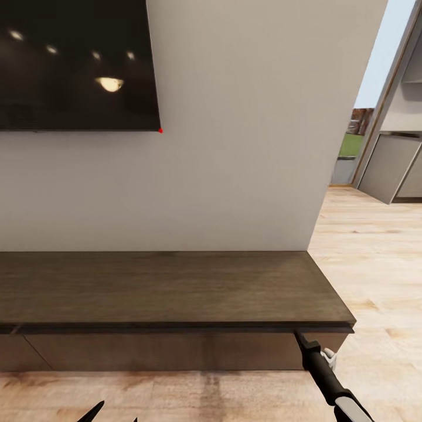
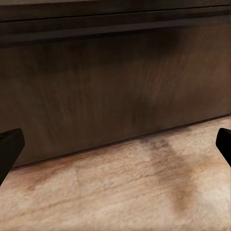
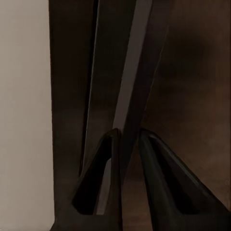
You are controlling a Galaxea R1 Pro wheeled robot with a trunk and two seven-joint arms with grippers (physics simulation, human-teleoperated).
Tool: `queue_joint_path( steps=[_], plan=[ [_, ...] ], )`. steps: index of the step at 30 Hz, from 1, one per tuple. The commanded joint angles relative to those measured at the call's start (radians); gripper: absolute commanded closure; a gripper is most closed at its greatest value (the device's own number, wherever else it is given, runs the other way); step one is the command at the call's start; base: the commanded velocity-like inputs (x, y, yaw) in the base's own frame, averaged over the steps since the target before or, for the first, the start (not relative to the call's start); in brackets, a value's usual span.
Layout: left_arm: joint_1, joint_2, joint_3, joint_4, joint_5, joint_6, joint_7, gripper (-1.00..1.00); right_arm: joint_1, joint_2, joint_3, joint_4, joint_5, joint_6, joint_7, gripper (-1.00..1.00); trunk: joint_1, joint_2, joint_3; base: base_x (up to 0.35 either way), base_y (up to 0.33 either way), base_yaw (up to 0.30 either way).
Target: Place each of the two pumpkins and all three candles from the living room inside a cabinet in the living room (use any cabinet), then make sure every cabinet is closed, and position the cauldron so it is next to a table in the living room.
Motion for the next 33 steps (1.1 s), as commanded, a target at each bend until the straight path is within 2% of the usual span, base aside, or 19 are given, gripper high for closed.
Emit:
queue_joint_path(
  steps=[1, 22, 33],
  plan=[
    [0.0, 0.0, 0.001, 0.0, 0.007, 0.0, -0.005, -1.0, -0.001, 0.0, 0.001, -0.006, -0.019, 0.018, 0.045, 1.0, 0.0, 0.0, -0.001, 0.0, 0.0, 0.0],
    [0.0, 0.001, -0.001, 0.0, 0.007, 0.0, -0.006, -1.0, -0.001, 0.0, 0.001, -0.006, -0.019, 0.018, 0.045, 1.0, 0.0, 0.0, -0.001, -0.001, 0.0, 0.0],
    [0.0, 0.001, -0.003, 0.0, 0.007, 0.0, -0.006, -1.0, -0.001, 0.001, 0.001, -0.006, -0.019, 0.018, 0.044, 1.0, 0.0, 0.0, -0.001, -0.302, 0.0, 0.0]
  ],
)
